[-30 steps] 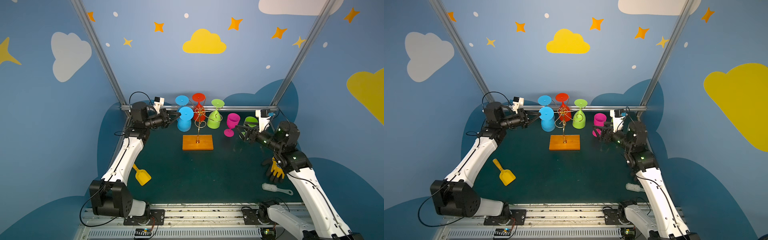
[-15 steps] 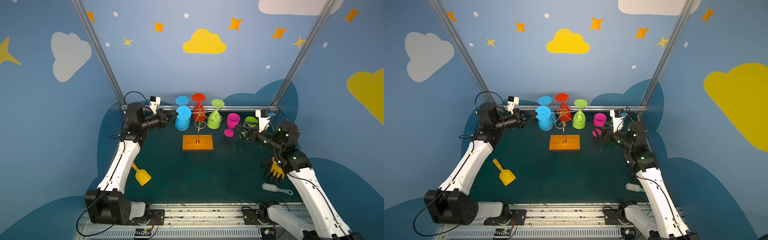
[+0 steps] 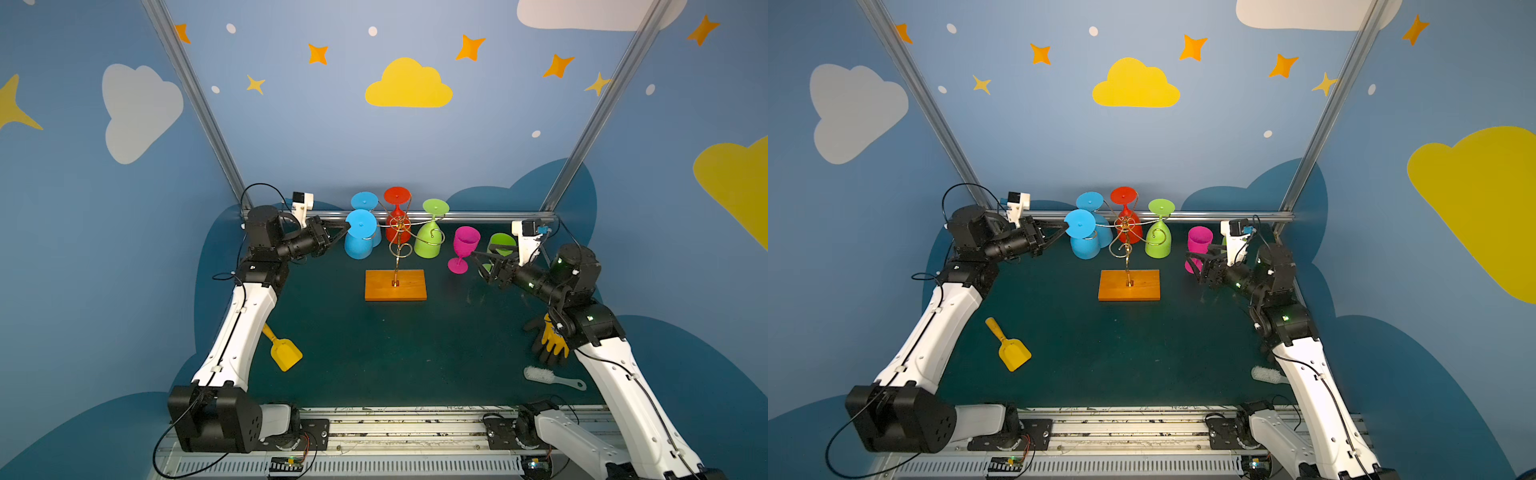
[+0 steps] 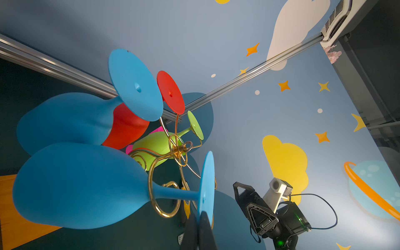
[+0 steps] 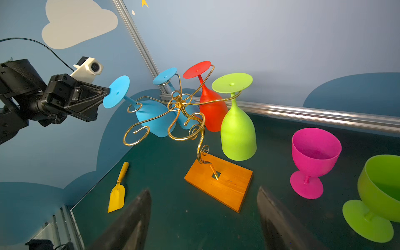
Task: Take the wine glass off the wine glass rack
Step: Pick up the wine glass from the wine glass rack.
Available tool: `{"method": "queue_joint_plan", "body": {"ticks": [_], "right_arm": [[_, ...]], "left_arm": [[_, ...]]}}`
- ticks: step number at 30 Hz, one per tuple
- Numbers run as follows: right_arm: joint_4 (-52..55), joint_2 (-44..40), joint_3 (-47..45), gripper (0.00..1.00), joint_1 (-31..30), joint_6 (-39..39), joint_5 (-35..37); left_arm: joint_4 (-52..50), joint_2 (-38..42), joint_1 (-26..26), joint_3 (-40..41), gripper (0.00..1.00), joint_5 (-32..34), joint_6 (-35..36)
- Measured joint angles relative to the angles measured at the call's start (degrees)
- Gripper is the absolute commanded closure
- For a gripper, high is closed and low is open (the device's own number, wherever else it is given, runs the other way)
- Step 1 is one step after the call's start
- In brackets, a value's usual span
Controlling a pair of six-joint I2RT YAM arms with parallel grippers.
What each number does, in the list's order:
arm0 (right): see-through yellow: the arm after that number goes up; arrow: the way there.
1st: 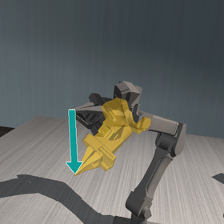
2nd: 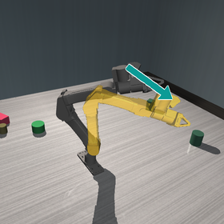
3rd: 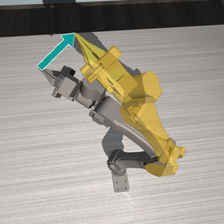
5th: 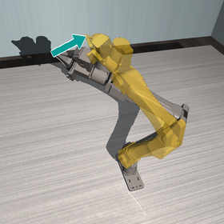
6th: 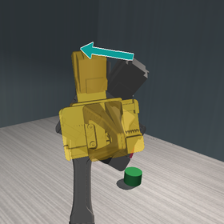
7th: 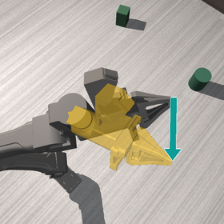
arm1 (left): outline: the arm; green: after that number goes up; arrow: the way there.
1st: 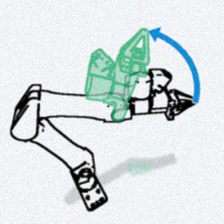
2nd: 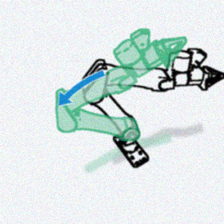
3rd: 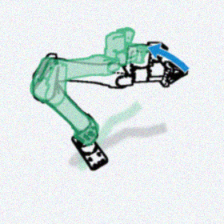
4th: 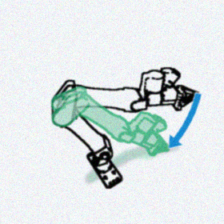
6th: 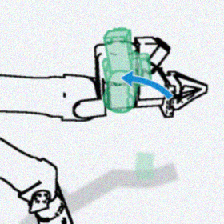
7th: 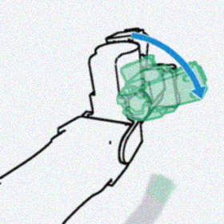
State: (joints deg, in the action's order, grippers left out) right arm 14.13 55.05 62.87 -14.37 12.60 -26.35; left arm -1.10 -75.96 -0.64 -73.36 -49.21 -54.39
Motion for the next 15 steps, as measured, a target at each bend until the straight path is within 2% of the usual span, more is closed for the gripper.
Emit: {"method": "queue_joint_plan", "body": {"ticks": [15], "right_arm": [[0.8, -1.2, -0.1, 0.23, 0.0, -0.1, 0.4]], "left_arm": [[0.0, -1.8, -0.8, -0.2, 0.97, 3.1, 0.0]]}}
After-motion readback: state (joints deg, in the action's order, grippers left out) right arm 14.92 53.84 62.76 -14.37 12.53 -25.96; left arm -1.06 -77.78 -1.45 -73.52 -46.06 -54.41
